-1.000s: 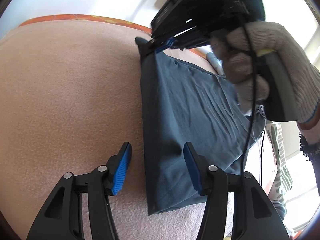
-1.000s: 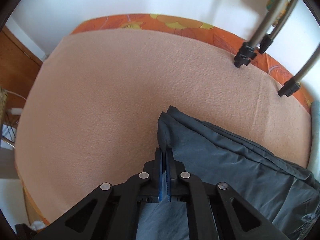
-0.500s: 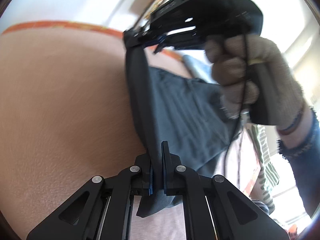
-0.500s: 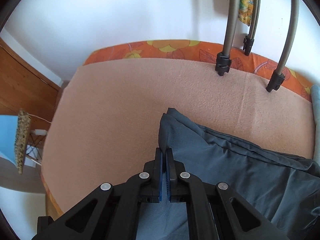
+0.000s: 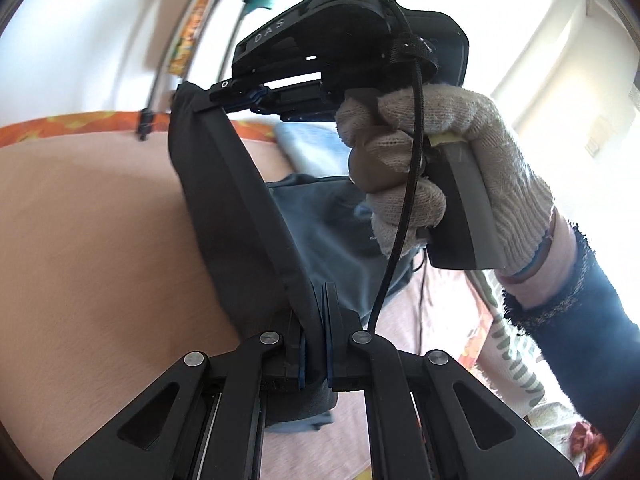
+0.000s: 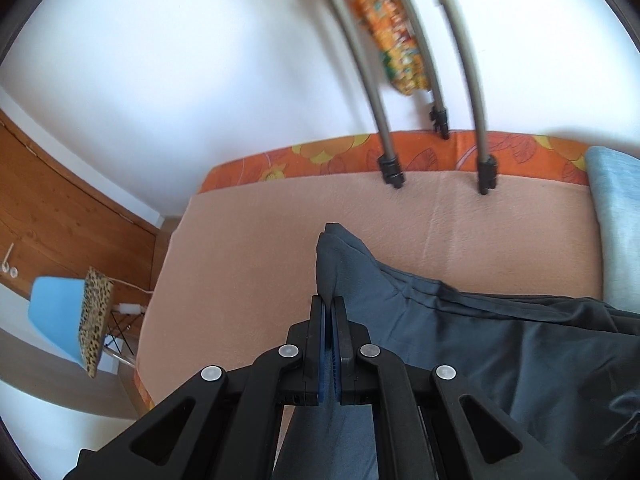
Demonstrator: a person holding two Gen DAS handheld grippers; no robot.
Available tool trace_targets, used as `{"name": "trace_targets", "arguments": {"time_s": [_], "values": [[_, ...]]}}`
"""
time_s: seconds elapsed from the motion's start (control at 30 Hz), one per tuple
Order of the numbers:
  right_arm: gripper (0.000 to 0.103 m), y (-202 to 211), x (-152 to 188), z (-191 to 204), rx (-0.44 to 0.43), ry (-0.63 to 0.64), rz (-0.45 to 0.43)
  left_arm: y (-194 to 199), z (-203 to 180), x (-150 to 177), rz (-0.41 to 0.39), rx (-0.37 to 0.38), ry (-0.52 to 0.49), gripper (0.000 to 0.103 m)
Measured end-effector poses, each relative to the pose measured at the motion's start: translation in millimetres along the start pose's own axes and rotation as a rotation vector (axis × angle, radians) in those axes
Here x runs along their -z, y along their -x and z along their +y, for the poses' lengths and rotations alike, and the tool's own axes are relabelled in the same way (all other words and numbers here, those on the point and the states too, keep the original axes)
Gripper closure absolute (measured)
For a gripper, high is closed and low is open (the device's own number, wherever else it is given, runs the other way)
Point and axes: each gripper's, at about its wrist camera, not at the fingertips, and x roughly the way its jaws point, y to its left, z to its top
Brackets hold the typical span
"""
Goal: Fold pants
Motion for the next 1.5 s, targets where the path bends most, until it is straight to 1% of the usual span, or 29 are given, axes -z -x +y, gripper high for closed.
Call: {"name": "trace_targets", "arguments": {"time_s": [0.1,0.2,0.27,0.47,0.57,0.73,0.9,1.03,1.3,1.5], "values": [[0.103,21,-2,-19,-0.008,-0.027,-0.036,-17,-20,-8,0.011,0.005,-0.037,0.098],[0.103,37,-1,-41,-0.008,-0.056,-0.063,-28,-30,-16,0.024,0.012,-0.07,0.098],[0.103,48,0,-57,-0.005,-0.078,-0.079,-34,-36,-21,0.038,0.029,-0.077,0.098],[0.103,81,9,-113,0.02,-0.135,-0.12,-74,-60,-28,0.082,0.071,-0.102,0.098],[0.103,95,15,-143,0.027,-0.172,-0.14,-89,-76,-25,0.105,0.088,-0.135,0.098],[0.103,113,25,-186,0.037,-0.224,-0.167,-123,-92,-30,0.142,0.109,-0.165,0.098],[0.103,125,35,-223,0.041,-0.268,-0.177,-152,-110,-32,0.173,0.123,-0.177,0.098],[0.103,133,38,-247,0.04,-0.288,-0.192,-163,-121,-35,0.181,0.129,-0.196,0.098],[0.103,140,42,-287,0.044,-0.323,-0.206,-190,-136,-42,0.203,0.131,-0.222,0.098],[0.103,147,42,-307,0.054,-0.336,-0.221,-211,-153,-40,0.215,0.139,-0.238,0.098]]}}
